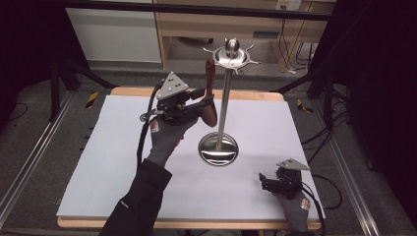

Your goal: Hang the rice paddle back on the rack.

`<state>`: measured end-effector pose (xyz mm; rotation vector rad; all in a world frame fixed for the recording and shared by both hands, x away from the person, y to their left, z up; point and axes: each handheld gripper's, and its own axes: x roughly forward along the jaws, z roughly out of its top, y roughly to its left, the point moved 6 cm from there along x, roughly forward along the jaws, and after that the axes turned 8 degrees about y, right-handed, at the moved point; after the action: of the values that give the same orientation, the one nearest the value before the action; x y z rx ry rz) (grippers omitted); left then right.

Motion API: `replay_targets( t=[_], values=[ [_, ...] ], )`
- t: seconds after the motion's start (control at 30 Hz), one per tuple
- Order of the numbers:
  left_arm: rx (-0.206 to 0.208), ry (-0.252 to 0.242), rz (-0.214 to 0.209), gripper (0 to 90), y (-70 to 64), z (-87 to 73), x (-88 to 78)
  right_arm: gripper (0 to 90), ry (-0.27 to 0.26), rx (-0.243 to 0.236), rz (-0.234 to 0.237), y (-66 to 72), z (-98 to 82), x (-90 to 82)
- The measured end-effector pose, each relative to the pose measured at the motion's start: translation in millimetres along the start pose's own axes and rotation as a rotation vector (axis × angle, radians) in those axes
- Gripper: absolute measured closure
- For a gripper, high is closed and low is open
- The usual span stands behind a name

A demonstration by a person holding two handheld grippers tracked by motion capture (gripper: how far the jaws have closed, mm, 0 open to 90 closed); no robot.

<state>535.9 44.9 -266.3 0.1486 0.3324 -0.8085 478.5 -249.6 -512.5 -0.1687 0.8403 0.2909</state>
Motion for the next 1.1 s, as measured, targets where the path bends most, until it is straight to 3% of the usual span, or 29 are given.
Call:
replay_targets(
  t=[0.2, 0.43, 0.57, 0.73, 1.1],
  values=[
    [0.032, 0.033, 0.016, 52.2, 6.5, -21.8, -12.8, 13.1, 0.004, 0.018, 0.003, 1.1, -0.3, 0.1],
    [-0.004, 0.109, 0.014, 46.1, 13.4, -57.7, -23.3, 12.4, 0.008, 0.014, -0.01, -0.3, -1.9, 0.7],
    [-0.029, 0.117, 0.002, 45.0, 16.7, -78.4, -29.9, 11.7, 0.007, 0.016, -0.009, 0.0, -2.2, 0.1],
    [-0.032, 0.144, 0.01, 44.5, 21.7, -105.5, -37.0, 10.7, 0.004, 0.018, -0.017, 0.1, -2.7, -0.2],
    [-0.049, 0.176, 0.024, 44.4, 32.3, -149.4, -47.9, 9.6, 0.002, 0.02, -0.037, -0.7, -3.3, -1.4]
  ],
)
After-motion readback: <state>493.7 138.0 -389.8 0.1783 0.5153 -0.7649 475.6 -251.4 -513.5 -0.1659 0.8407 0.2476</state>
